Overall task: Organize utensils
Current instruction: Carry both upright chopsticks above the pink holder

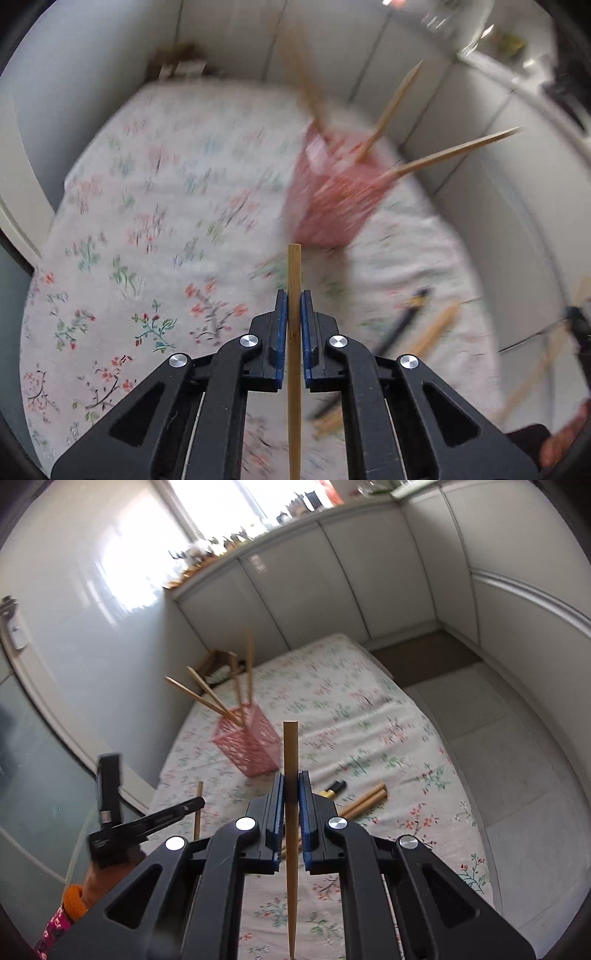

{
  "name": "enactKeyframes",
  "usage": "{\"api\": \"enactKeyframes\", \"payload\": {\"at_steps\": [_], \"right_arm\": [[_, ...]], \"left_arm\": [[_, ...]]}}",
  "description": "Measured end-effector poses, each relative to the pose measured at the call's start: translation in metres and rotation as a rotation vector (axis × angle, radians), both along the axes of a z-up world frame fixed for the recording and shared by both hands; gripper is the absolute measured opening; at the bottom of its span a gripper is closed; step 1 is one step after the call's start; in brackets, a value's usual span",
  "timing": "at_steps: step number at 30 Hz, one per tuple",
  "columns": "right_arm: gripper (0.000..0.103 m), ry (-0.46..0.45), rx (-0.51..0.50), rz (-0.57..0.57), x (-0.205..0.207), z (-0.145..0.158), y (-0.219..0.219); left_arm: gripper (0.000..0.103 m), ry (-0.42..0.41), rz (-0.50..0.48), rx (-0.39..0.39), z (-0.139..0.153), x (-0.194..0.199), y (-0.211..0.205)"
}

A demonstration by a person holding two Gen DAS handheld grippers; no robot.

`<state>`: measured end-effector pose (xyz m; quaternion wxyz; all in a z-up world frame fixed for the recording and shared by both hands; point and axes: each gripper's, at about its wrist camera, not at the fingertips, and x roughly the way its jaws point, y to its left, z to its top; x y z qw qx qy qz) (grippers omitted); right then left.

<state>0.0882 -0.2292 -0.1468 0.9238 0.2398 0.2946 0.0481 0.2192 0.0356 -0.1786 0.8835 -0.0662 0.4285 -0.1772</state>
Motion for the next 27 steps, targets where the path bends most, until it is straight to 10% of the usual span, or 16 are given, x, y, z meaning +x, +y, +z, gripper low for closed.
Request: {"api": "enactKeyframes", "payload": {"at_steps": [12, 27], "right_arm": [[0.008, -0.133, -0.079, 0.02, -0.019, 0.065, 0.029], [0.008, -0.225, -0.12, 0.038, -0.008, 0.109, 0.033]], "left_arm": [[0.006, -0.401, -0.004, -0.091, 0.119, -0.082, -0.011], [0.006, -0.652, 0.073, -0.123, 0.203, -0.044, -0.026]]}}
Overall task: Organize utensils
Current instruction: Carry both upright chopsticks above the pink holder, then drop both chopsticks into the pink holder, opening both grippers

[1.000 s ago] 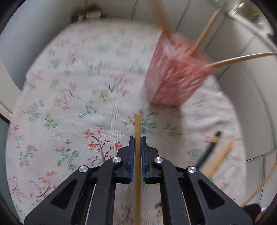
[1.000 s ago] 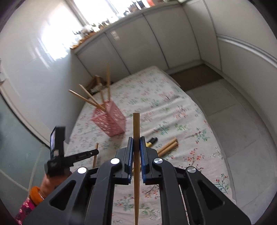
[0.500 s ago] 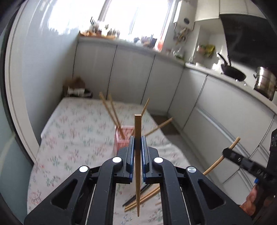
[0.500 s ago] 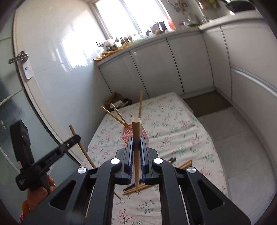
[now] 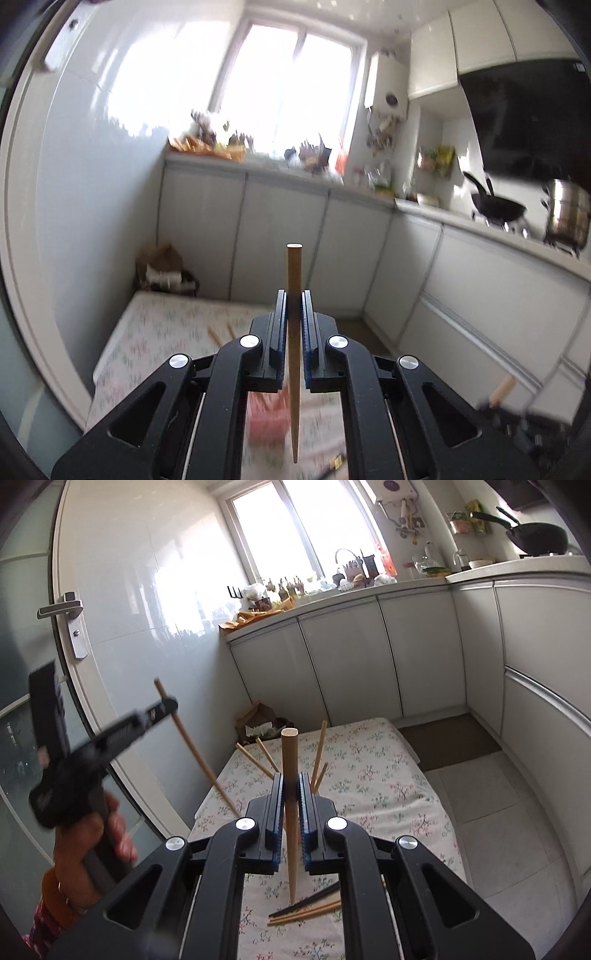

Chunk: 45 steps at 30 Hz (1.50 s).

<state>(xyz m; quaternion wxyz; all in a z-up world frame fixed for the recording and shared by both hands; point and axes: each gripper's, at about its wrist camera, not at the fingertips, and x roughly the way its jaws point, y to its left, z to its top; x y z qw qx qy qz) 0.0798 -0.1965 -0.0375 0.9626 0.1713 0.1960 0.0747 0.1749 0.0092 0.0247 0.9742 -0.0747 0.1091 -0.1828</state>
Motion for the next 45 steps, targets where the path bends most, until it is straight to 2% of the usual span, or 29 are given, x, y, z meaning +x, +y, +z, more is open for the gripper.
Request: {"api": "enactKeyframes", "payload": {"at_steps": [3, 6, 12, 15, 16, 17, 18, 20, 22, 24, 26, 29, 33, 39, 42, 45], "right_arm": [[0.008, -0.004, 0.01, -0.004, 0.009, -0.002, -0.005], [0.008, 0.002, 0.012, -0.008, 0.019, -0.006, -0.008], [0.008, 0.021, 0.013, -0.022, 0.042, -0.019, -0.015], [0.008, 0.017, 0.021, -0.022, 0.049, -0.018, -0.014], [0.008, 0.009, 0.024, -0.021, 0.05, -0.016, -0.013], [0.008, -0.003, 0.026, -0.02, 0.052, -0.012, -0.011], [0.008, -0.015, 0.028, -0.019, 0.054, -0.008, -0.009], [0.008, -0.045, 0.027, -0.014, 0.059, 0.002, -0.003], [0.008, -0.089, 0.015, -0.019, 0.066, 0.014, 0.004], [0.008, -0.138, -0.002, -0.028, 0.077, 0.027, 0.014], [0.008, -0.178, -0.026, -0.043, 0.09, 0.036, 0.022], [0.008, -0.203, -0.035, -0.058, 0.114, 0.039, 0.029], [0.008, -0.214, -0.081, -0.09, 0.14, 0.025, 0.041], [0.009, -0.2, -0.133, -0.089, 0.165, -0.014, 0.059], [0.012, -0.186, -0.152, -0.09, 0.166, -0.019, 0.067], [0.021, -0.206, -0.155, -0.101, 0.154, -0.008, 0.066]], "left_arm": [[0.006, -0.026, 0.035, -0.002, 0.004, 0.024, -0.005], [0.006, -0.03, 0.063, 0.017, -0.005, 0.049, -0.013], [0.006, 0.001, 0.093, 0.065, -0.048, 0.091, -0.025], [0.008, 0.059, 0.073, 0.079, -0.071, 0.097, -0.026], [0.013, 0.065, 0.072, 0.071, -0.074, 0.091, -0.022], [0.024, 0.054, 0.079, 0.061, -0.074, 0.084, -0.016], [0.031, 0.038, 0.09, 0.044, -0.07, 0.076, -0.009], [0.054, -0.003, 0.111, -0.017, -0.059, 0.053, 0.011], [0.059, -0.017, 0.153, -0.045, -0.047, 0.039, 0.028], [0.059, -0.003, 0.188, -0.067, -0.035, 0.029, 0.045], [0.06, -0.003, 0.209, -0.121, -0.028, 0.021, 0.064], [0.062, 0.008, 0.243, -0.149, -0.028, 0.018, 0.082], [0.062, 0.066, 0.261, -0.154, -0.034, 0.028, 0.094], [0.062, 0.086, 0.266, -0.17, -0.037, 0.031, 0.104], [0.062, 0.079, 0.27, -0.162, -0.035, 0.029, 0.107], [0.062, 0.069, 0.274, -0.157, -0.032, 0.025, 0.108]]}}
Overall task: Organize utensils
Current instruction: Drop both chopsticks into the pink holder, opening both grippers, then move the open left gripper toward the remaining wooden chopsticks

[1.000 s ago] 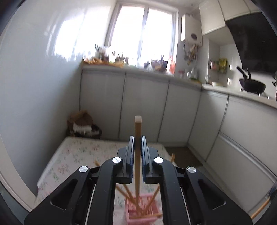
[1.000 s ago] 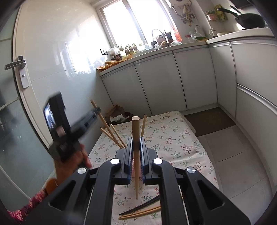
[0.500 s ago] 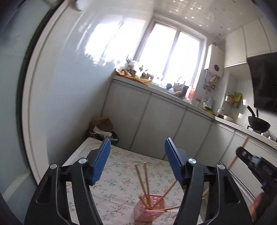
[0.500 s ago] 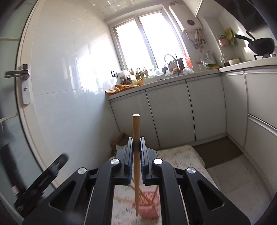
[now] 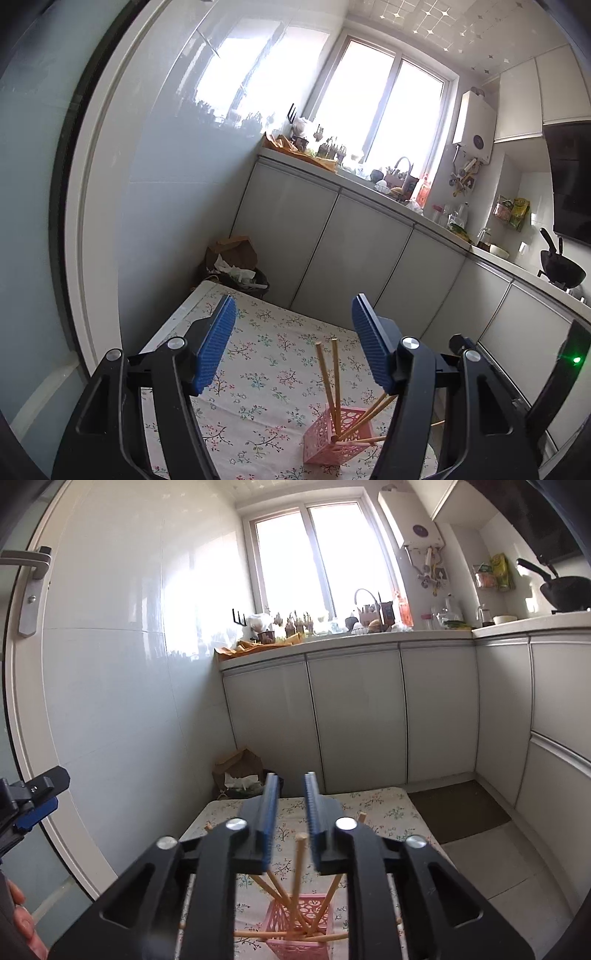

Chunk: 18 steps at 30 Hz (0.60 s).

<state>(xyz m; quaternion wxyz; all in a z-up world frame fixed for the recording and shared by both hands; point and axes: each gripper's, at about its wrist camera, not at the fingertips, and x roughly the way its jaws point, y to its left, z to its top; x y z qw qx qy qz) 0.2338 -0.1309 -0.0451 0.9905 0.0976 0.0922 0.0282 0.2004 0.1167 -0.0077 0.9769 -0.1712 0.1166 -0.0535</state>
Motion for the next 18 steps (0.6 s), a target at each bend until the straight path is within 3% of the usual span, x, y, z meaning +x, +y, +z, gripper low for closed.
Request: {"api": "enactKeyframes", "payload": {"at_steps": [5, 10, 14, 18], "right_arm": [[0.04, -0.039, 0.023, -0.041, -0.032, 0.021, -0.014], [0.08, -0.062, 0.061, -0.087, -0.077, 0.024, -0.037], [0.092, -0.068, 0.054, -0.122, -0.11, 0.017, -0.051], [0.096, -0.041, 0.004, -0.136, -0.131, 0.007, -0.055]], "left_arm": [[0.068, -0.009, -0.021, 0.013, 0.005, -0.008, -0.006], [0.083, -0.008, -0.06, 0.061, 0.011, -0.021, -0.021], [0.095, -0.005, -0.098, 0.101, 0.011, -0.029, -0.038], [0.096, 0.011, -0.137, 0.13, 0.007, -0.034, -0.053]]}}
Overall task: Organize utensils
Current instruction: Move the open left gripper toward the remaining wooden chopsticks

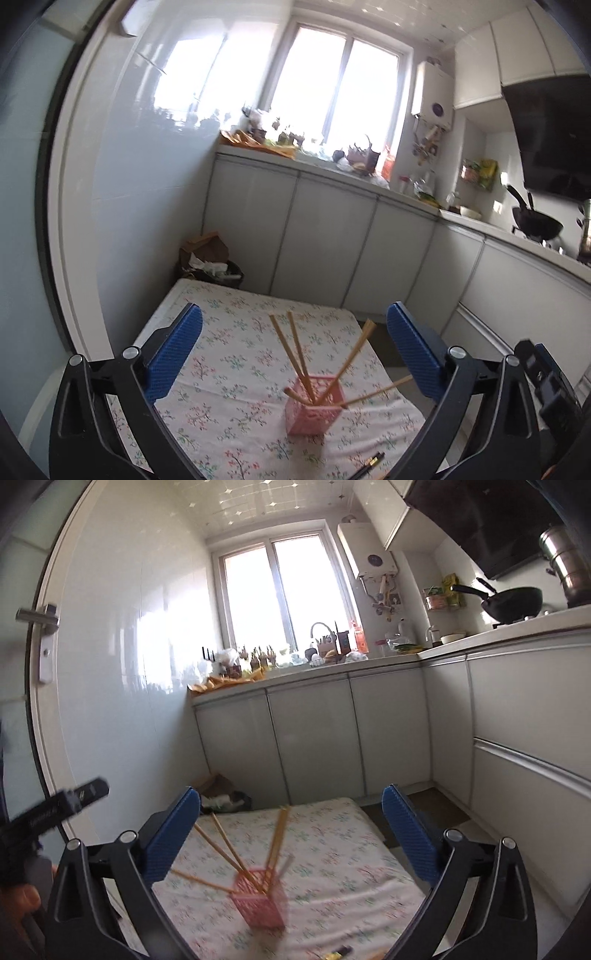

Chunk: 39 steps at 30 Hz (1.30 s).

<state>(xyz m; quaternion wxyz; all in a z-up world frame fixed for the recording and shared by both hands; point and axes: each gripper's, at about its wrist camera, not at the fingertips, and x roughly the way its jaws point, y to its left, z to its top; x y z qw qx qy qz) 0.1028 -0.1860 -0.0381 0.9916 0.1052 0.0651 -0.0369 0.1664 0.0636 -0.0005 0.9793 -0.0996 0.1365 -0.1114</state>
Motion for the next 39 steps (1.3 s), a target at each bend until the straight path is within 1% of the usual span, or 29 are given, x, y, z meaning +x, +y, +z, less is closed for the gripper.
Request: {"api": "enactKeyframes", "payload": {"at_steps": [3, 9, 13, 16, 18, 19, 21, 25, 26, 28, 29, 31, 32, 34, 35, 36, 38, 39], "right_arm": [[0.097, 0.033, -0.031, 0.001, -0.011, -0.008, -0.002], [0.096, 0.093, -0.06, -0.003, -0.032, -0.028, -0.008], [0.096, 0.119, -0.047, -0.038, -0.041, -0.037, -0.016], [0.097, 0.152, -0.033, -0.102, -0.045, -0.046, -0.023], [0.097, 0.183, -0.025, -0.161, -0.048, -0.053, -0.028], [0.097, 0.204, -0.02, -0.202, -0.049, -0.057, -0.033], [0.097, 0.26, -0.013, -0.271, -0.049, -0.067, -0.044], [0.097, 0.346, 0.0, -0.382, -0.055, -0.087, -0.071], [0.097, 0.367, 0.001, -0.407, -0.058, -0.094, -0.078], [0.096, 0.414, 0.009, -0.458, -0.064, -0.112, -0.093], [0.096, 0.43, 0.024, -0.472, -0.067, -0.118, -0.1], [0.096, 0.473, 0.098, -0.498, -0.071, -0.131, -0.119], [0.096, 0.484, 0.138, -0.505, -0.072, -0.134, -0.129], [0.097, 0.484, 0.176, -0.522, -0.075, -0.137, -0.141], [0.097, 0.483, 0.195, -0.529, -0.077, -0.14, -0.147], [0.096, 0.485, 0.213, -0.527, -0.078, -0.142, -0.151], [0.096, 0.5, 0.234, -0.512, -0.076, -0.147, -0.156], [0.096, 0.506, 0.239, -0.509, -0.075, -0.148, -0.157]], "left_arm": [[0.096, 0.024, -0.023, 0.01, -0.005, -0.001, -0.009], [0.096, 0.075, -0.062, 0.078, -0.02, -0.006, -0.031], [0.096, 0.111, -0.097, 0.116, -0.034, -0.013, -0.051], [0.096, 0.149, -0.114, 0.155, -0.049, -0.016, -0.066], [0.096, 0.205, -0.14, 0.226, -0.066, -0.015, -0.084], [0.096, 0.243, -0.162, 0.281, -0.077, -0.012, -0.096], [0.096, 0.307, -0.208, 0.363, -0.094, -0.005, -0.112], [0.096, 0.484, -0.366, 0.524, -0.138, 0.01, -0.153], [0.096, 0.519, -0.404, 0.569, -0.149, 0.013, -0.165], [0.096, 0.557, -0.463, 0.647, -0.166, 0.017, -0.186], [0.096, 0.564, -0.48, 0.672, -0.171, 0.018, -0.193], [0.096, 0.566, -0.517, 0.73, -0.18, 0.021, -0.211], [0.096, 0.557, -0.531, 0.741, -0.182, 0.021, -0.217], [0.095, 0.517, -0.542, 0.77, -0.184, 0.023, -0.232], [0.092, 0.499, -0.54, 0.792, -0.187, 0.026, -0.241], [0.089, 0.505, -0.544, 0.805, -0.19, 0.03, -0.249], [0.075, 0.558, -0.569, 0.813, -0.203, 0.039, -0.265], [0.071, 0.581, -0.578, 0.824, -0.21, 0.044, -0.272]]}}
